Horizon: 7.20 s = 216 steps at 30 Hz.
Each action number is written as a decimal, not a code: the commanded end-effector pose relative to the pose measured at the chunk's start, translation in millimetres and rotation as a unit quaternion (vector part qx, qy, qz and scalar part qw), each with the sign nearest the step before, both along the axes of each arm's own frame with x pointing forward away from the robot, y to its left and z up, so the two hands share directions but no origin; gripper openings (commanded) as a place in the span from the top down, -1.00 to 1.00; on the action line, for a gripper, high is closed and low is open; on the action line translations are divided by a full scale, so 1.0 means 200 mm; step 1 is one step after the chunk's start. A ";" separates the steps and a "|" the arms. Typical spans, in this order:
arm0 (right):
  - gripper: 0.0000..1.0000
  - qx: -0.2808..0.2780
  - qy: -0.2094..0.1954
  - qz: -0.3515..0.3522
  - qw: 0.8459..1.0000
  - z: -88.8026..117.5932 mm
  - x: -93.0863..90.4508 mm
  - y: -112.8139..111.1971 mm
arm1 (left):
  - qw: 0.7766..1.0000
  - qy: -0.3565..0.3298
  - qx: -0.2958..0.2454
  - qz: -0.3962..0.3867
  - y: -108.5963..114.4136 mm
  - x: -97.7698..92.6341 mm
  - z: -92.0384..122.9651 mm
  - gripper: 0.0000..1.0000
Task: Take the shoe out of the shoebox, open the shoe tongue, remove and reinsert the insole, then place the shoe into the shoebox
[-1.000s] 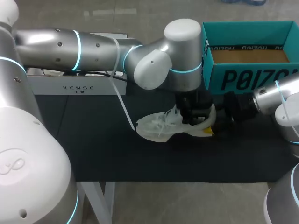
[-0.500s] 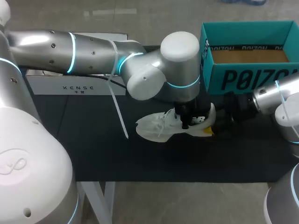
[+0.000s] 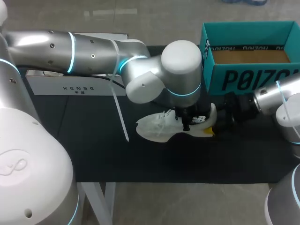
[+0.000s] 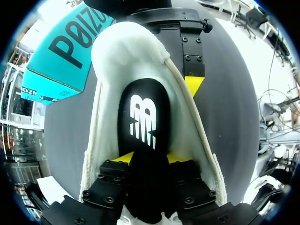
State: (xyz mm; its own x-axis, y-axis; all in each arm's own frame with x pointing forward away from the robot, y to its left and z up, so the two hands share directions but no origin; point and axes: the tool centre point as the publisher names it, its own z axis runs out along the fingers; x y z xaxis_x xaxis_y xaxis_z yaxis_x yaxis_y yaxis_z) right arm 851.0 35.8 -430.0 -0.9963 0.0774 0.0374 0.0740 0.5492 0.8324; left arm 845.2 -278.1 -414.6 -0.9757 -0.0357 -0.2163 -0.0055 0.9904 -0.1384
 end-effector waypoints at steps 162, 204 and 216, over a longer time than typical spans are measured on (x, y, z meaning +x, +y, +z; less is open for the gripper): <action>1.00 -0.002 0.001 0.000 1.000 -0.02 -0.01 0.00 | 0.689 0.401 -0.602 -0.052 0.17 -0.52 2.07 1.00; 1.00 -0.002 0.001 0.000 1.000 -0.02 -0.01 0.00 | 0.688 0.407 -0.598 -0.061 0.28 -0.65 2.15 1.00; -1.00 -0.002 0.001 0.000 1.000 -0.02 -0.01 0.00 | 0.688 0.407 -0.598 -0.061 0.28 -0.65 2.15 1.00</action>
State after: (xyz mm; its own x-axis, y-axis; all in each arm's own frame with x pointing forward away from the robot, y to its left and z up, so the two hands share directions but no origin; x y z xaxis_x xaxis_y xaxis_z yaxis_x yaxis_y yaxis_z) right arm 849.7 35.2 -431.5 -0.9964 0.0758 0.0389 0.0743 0.5501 0.8318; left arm 715.2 -221.5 14.9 -0.7678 0.3790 0.5166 -0.4905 0.1712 -0.8545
